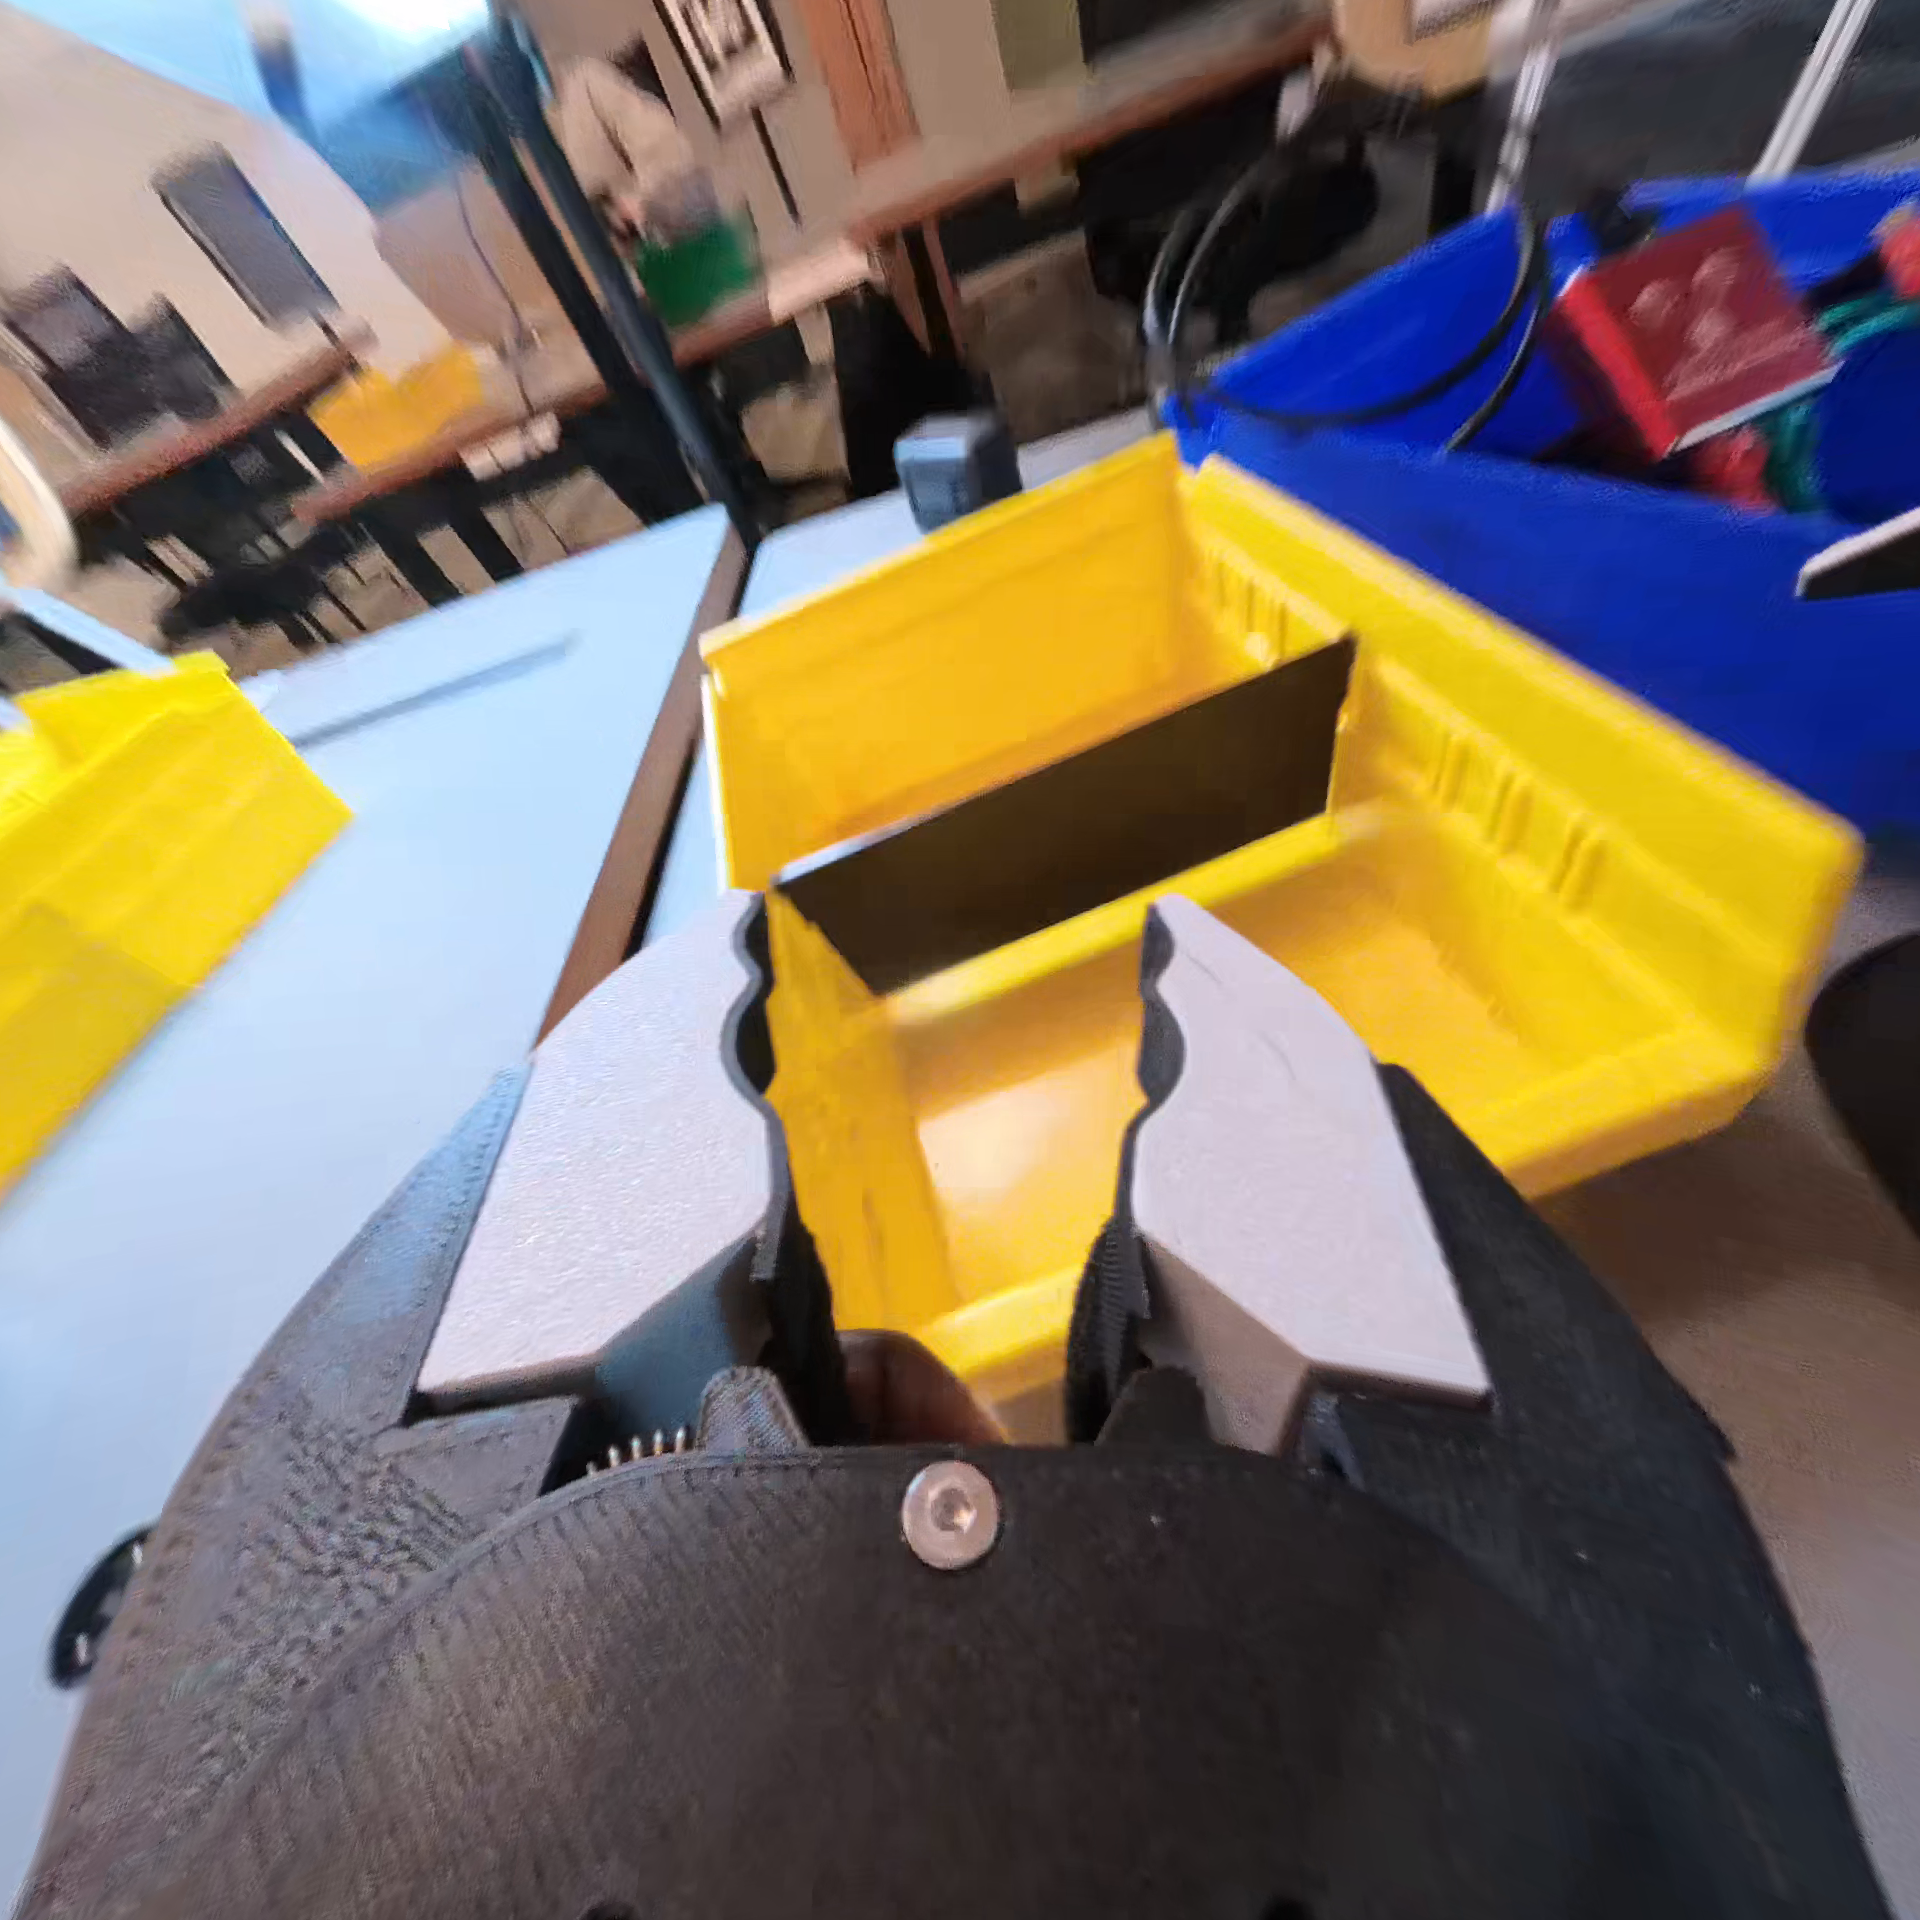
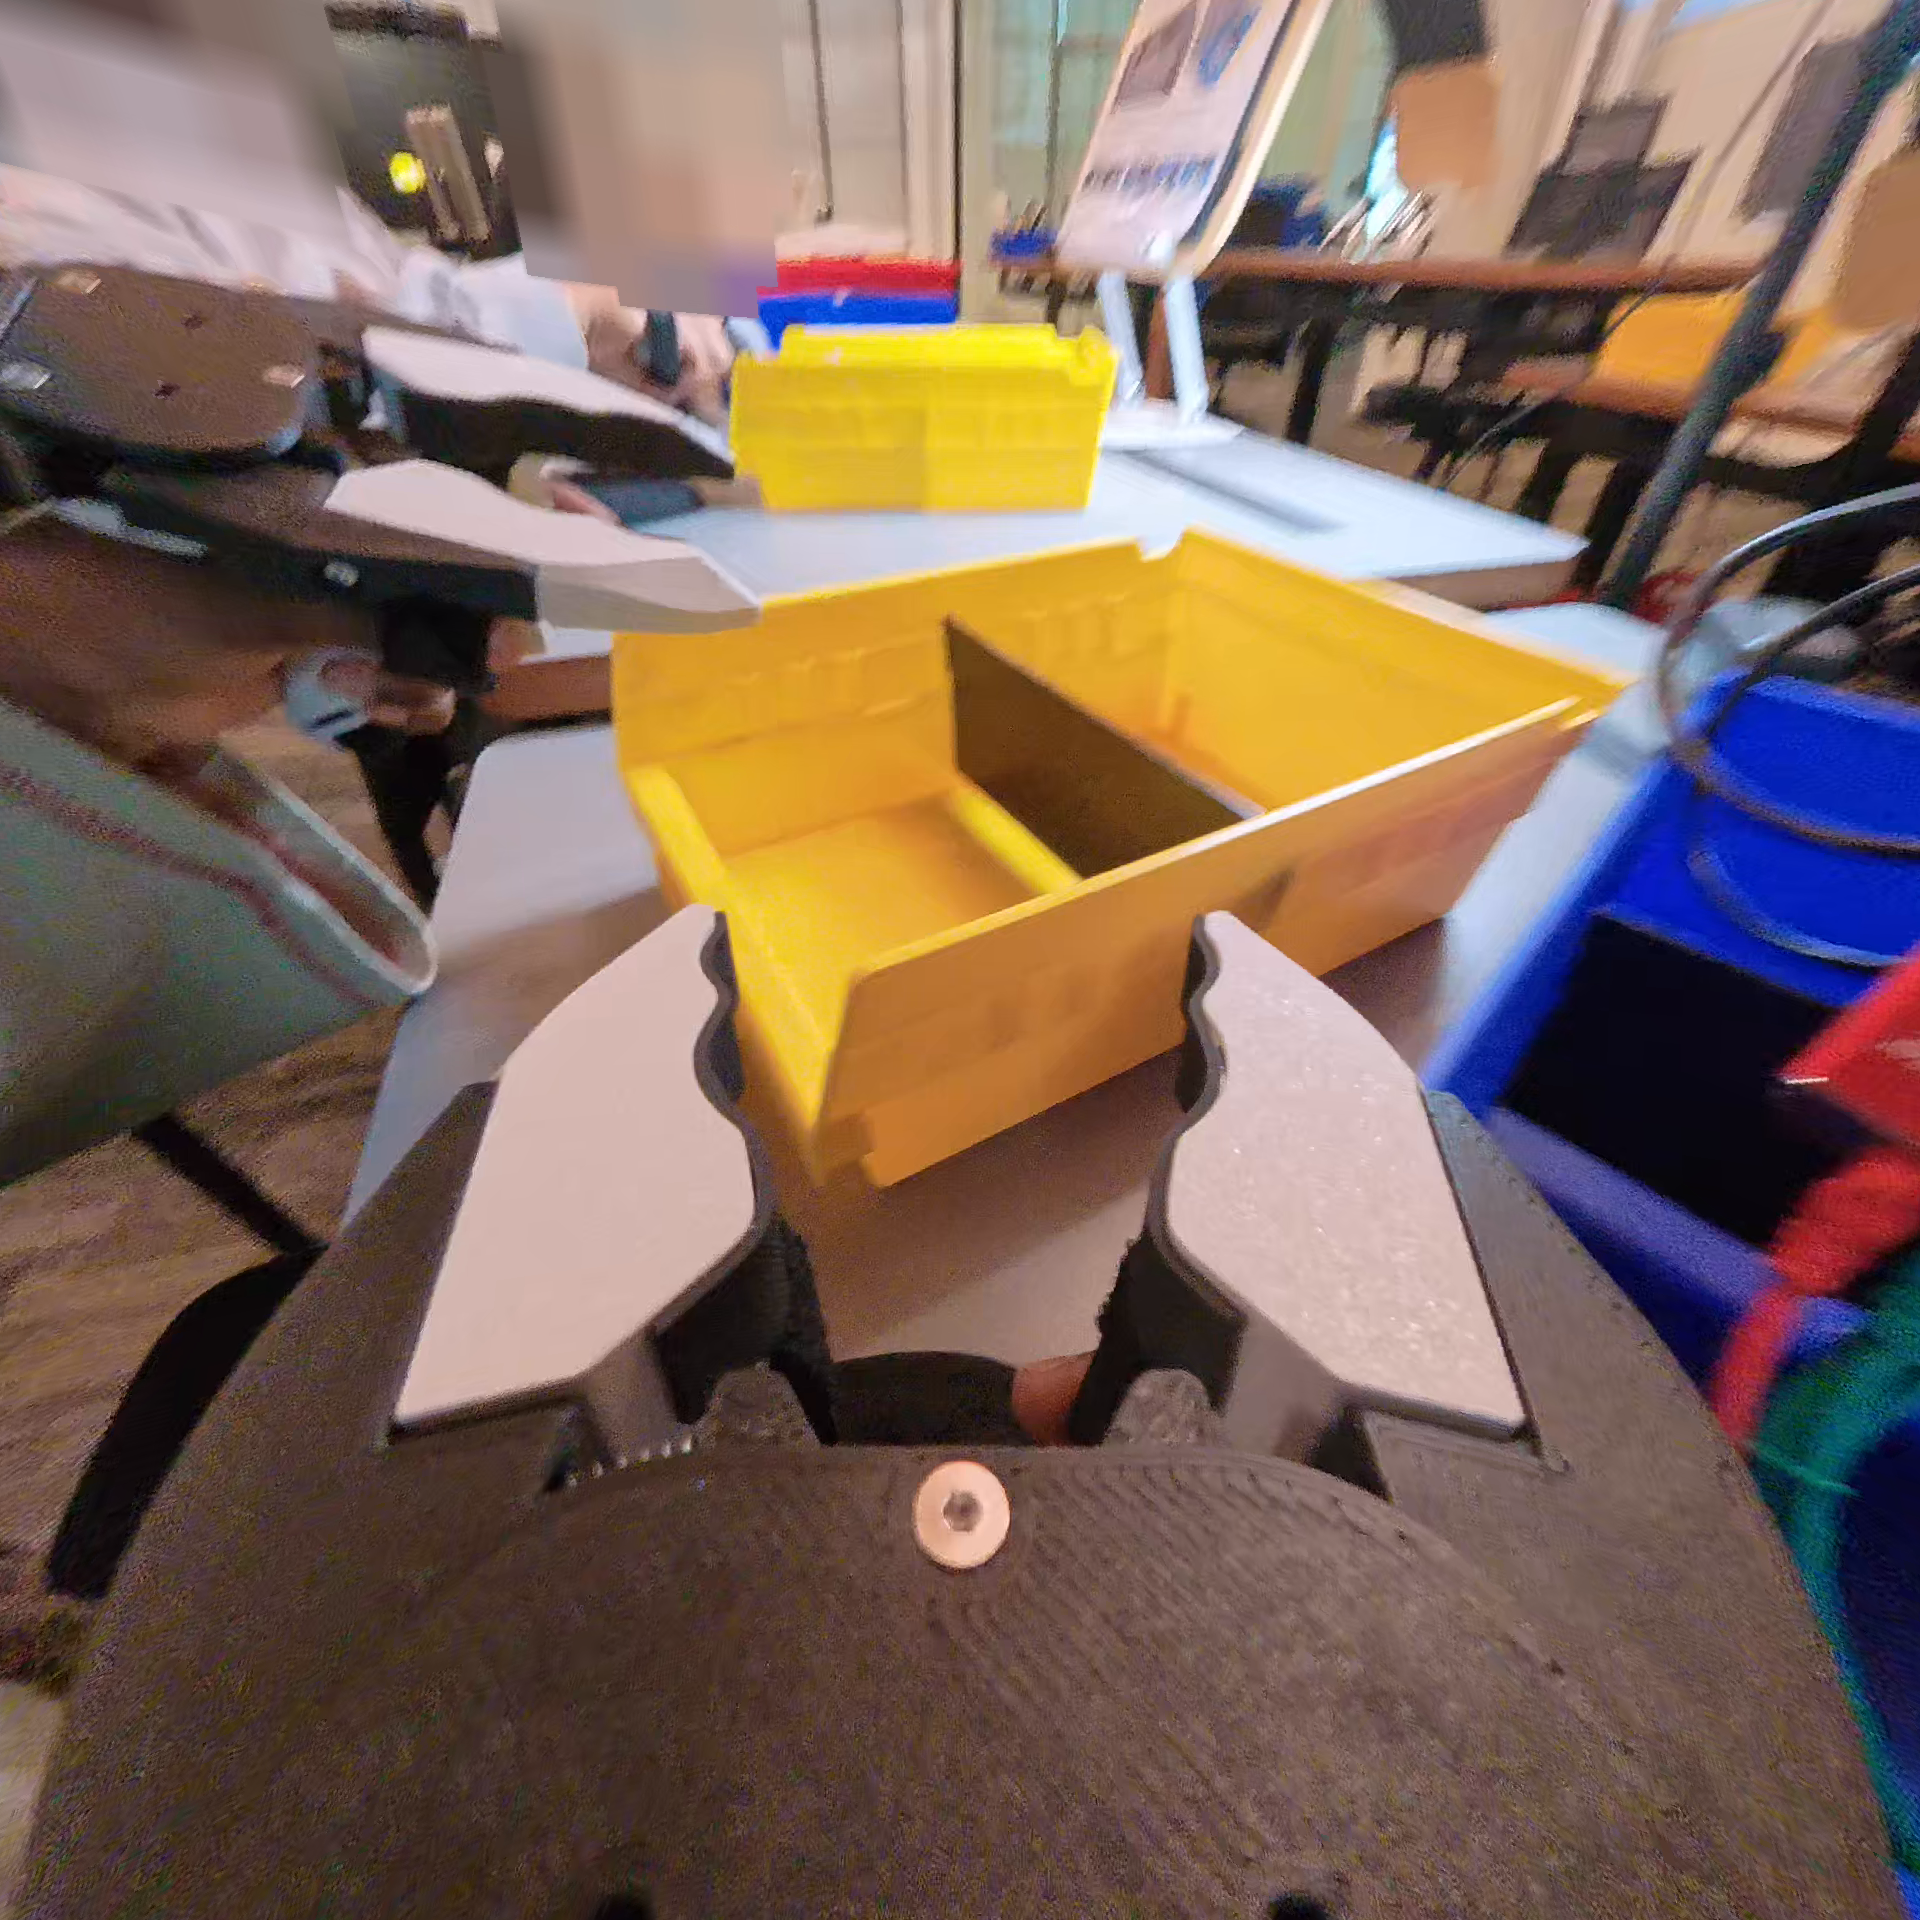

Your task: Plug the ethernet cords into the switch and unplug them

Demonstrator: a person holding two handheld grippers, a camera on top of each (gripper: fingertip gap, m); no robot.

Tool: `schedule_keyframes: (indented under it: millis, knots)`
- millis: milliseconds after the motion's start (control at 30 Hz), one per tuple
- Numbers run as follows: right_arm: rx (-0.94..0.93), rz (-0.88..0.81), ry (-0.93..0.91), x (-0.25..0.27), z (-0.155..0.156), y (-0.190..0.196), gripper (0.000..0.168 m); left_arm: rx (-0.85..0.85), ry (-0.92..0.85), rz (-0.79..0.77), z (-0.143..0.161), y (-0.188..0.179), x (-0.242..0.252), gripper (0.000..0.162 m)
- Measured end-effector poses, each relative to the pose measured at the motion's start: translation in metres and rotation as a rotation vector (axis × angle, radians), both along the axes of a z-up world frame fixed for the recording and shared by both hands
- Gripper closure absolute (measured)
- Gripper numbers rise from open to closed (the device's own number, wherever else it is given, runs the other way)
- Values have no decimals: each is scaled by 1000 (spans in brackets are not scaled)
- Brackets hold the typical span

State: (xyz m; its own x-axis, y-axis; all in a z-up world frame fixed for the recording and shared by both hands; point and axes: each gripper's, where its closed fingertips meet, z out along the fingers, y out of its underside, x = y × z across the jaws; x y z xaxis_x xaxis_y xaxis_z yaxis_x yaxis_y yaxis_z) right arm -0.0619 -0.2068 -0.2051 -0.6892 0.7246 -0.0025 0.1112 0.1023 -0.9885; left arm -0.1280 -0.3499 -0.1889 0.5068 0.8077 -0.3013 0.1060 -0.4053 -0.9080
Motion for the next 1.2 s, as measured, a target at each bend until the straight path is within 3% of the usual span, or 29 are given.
schedule_keyframes:
  millis: [133,300,400,467,600,800,1000,1200]
  knots:
    - [79,-13,-102,-2,-34,-25,76,118,-173,-23,-37,-26,-11,75]
    - [128,-51,-166,-15,-48,-26,88,165,-252,-94,-75,-17,-16,75]
    - [179,-58,-191,-18,-56,-26,102,226,-169,-55,-70,-17,-23,106]
    - [264,-110,-144,-24,-59,-17,121,179,-127,58,-70,-32,-31,145]
    - [355,-115,-77,-23,-58,-14,128,163,-88,145,-68,-36,-30,154]
    - [370,-145,52,-20,-44,-5,132,179,128,174,-21,-28,-19,156]
    - [297,-203,300,-5,19,10,136,284,350,168,48,-15,12,156]
    - [277,-331,443,27,83,59,140,358,449,95,108,37,40,156]
